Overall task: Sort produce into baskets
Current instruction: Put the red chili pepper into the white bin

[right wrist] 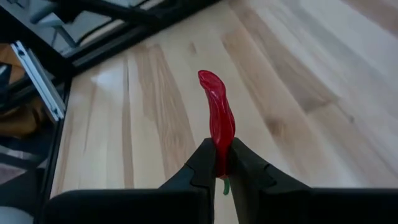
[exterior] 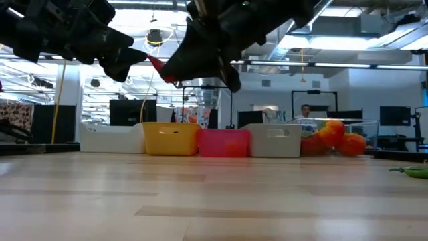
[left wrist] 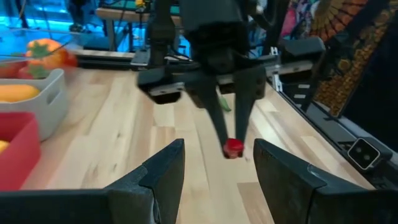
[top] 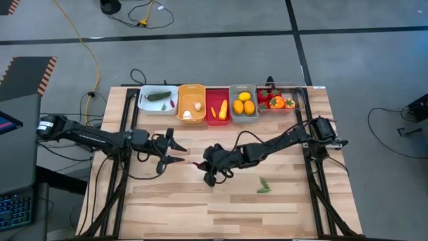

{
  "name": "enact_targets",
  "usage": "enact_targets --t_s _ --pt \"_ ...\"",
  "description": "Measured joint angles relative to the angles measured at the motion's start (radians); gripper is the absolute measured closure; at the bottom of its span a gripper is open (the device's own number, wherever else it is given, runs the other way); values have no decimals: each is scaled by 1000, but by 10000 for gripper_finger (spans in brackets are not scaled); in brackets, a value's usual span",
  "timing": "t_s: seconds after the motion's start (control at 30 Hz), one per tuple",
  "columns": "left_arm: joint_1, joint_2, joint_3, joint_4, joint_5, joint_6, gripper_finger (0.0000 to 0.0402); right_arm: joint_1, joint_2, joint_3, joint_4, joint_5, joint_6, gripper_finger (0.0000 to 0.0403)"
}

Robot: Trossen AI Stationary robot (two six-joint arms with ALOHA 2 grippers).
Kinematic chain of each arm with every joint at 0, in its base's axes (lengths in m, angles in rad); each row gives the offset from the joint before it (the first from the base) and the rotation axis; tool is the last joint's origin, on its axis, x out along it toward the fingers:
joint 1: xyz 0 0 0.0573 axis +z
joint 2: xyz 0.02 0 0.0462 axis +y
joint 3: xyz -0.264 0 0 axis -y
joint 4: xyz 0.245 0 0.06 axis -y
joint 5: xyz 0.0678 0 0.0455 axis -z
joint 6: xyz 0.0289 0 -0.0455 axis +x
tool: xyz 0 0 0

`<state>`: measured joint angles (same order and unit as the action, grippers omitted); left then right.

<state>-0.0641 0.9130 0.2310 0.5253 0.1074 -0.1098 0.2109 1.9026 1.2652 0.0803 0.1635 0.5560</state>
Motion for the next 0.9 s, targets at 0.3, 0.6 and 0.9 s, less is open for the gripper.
enact_targets --t_s 0.3,0.6,0.9 --pt "-38 120 2 144 -10 0 223 -25 -1 0 108 -5 -45 342" --pt "-47 221 71 149 -43 36 223 -30 -2 1 140 -6 -68 342" --pt "-47 233 92 147 -43 37 224 -29 -2 1 138 -6 -71 342"
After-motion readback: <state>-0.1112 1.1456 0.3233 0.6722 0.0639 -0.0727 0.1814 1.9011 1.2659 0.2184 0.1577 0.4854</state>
